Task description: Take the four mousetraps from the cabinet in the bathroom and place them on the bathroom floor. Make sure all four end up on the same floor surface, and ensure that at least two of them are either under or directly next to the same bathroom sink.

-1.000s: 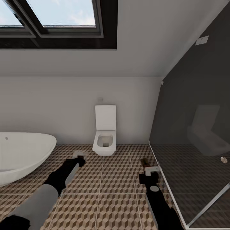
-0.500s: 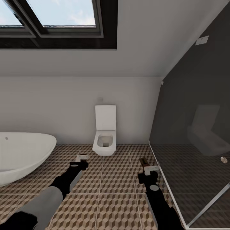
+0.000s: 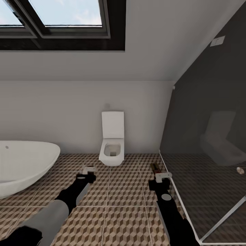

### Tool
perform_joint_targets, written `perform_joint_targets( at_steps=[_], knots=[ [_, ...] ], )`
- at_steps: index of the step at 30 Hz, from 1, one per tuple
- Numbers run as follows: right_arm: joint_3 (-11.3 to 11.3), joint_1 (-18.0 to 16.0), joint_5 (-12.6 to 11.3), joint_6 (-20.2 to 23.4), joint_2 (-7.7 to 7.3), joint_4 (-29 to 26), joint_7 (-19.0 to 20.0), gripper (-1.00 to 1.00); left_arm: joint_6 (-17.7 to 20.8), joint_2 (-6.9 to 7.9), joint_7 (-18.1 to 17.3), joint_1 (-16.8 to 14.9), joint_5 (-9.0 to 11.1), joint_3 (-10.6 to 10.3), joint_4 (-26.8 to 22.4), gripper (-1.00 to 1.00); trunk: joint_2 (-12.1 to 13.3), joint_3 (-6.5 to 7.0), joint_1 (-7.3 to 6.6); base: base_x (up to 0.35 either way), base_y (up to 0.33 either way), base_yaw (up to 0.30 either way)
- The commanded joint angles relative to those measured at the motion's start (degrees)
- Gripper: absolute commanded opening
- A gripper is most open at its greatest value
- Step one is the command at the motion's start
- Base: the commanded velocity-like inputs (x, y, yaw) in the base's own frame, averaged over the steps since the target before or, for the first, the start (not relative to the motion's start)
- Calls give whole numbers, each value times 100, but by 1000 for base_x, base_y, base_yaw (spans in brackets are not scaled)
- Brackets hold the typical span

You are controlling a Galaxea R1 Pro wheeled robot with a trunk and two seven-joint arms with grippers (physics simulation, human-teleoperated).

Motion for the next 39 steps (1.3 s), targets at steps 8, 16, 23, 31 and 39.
perform_joint_targets(
  at_steps=[8,16,23,31,39],
  knots=[
    [-1,-4,47,41,8,0,8,-100,16,-57,61,-6,46,-51,100,-100,-336,-229,179,0,0,0],
    [2,-4,47,41,8,17,12,-100,-14,-59,37,-6,46,-51,198,-100,-657,-446,355,0,0,0],
    [7,-4,45,41,11,39,12,-100,-31,-56,25,-6,46,-51,243,-100,-938,-636,509,0,0,0],
    [8,-4,47,32,13,166,21,-100,-791,-54,24,2,46,-51,615,-100,-1258,-853,685,0,0,0],
    [8,-4,47,32,12,176,26,-100,-920,-59,21,3,46,-51,685,-100,-1579,-1070,860,0,0,0]
  ],
)
